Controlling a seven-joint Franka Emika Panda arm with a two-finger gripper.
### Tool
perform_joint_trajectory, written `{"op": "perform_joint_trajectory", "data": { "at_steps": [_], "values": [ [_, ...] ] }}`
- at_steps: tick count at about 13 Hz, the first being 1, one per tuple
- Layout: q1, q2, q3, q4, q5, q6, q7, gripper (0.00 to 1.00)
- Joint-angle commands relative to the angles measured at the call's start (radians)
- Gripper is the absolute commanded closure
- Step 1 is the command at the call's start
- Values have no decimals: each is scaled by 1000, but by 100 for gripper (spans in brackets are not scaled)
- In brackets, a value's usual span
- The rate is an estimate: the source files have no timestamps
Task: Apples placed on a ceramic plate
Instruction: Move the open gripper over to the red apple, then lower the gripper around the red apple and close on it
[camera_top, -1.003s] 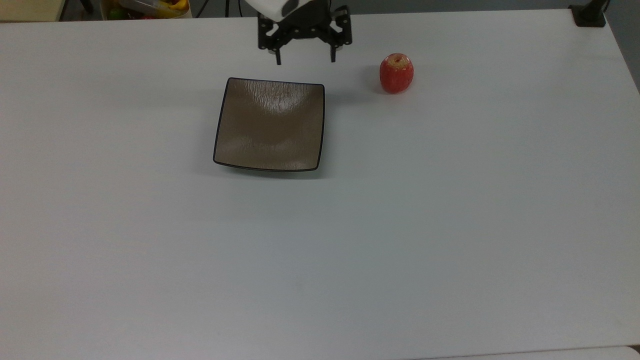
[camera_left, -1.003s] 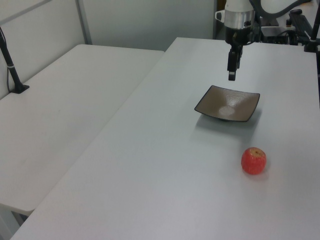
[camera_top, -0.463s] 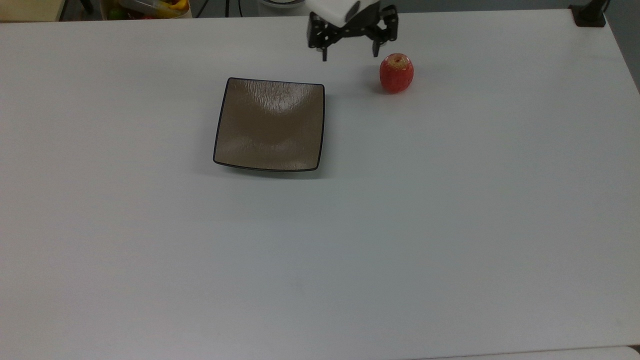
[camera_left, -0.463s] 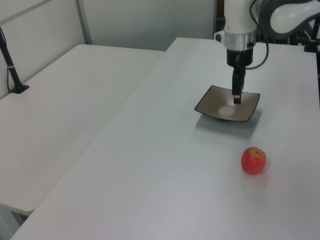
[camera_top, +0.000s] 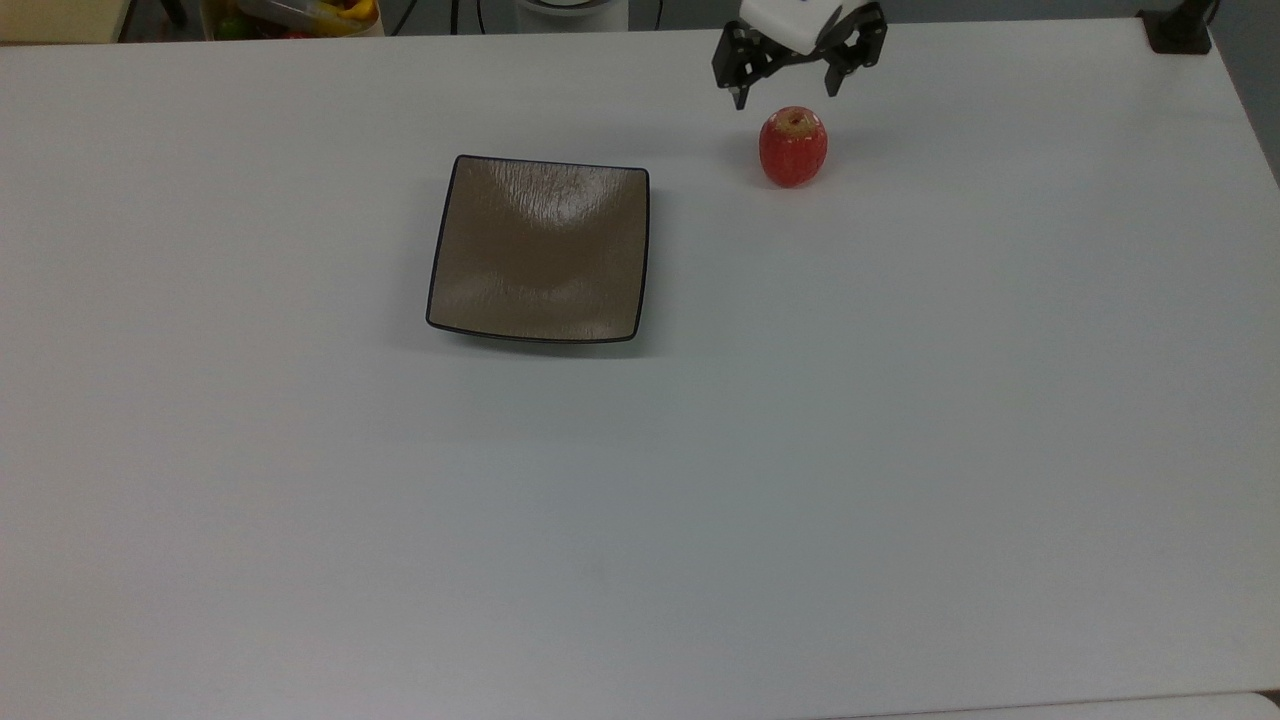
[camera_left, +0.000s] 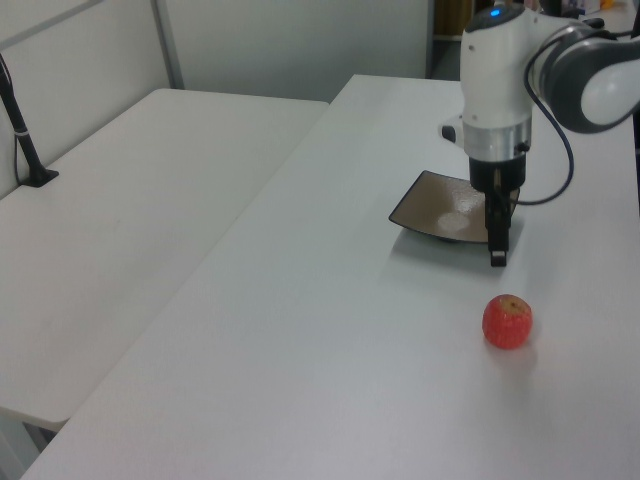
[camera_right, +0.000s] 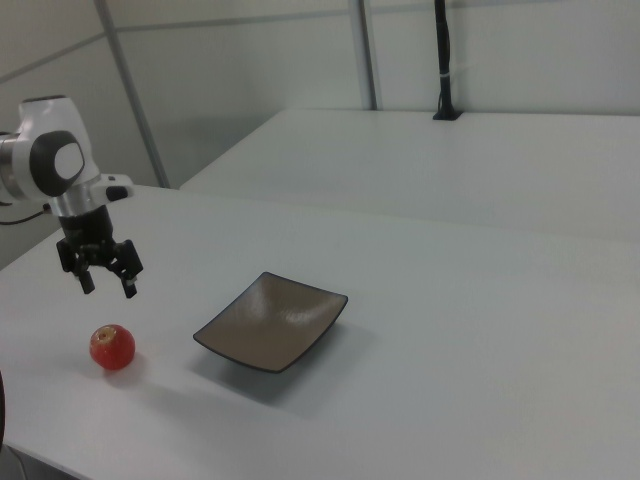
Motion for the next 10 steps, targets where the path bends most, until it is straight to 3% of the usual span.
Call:
{"op": "perform_joint_trajectory", "data": {
  "at_steps": [1, 10],
  "values": [
    [1, 33, 33, -44, 10, 85, 22, 0],
    [50, 141, 36, -67, -51, 155, 22, 3]
  ]
}}
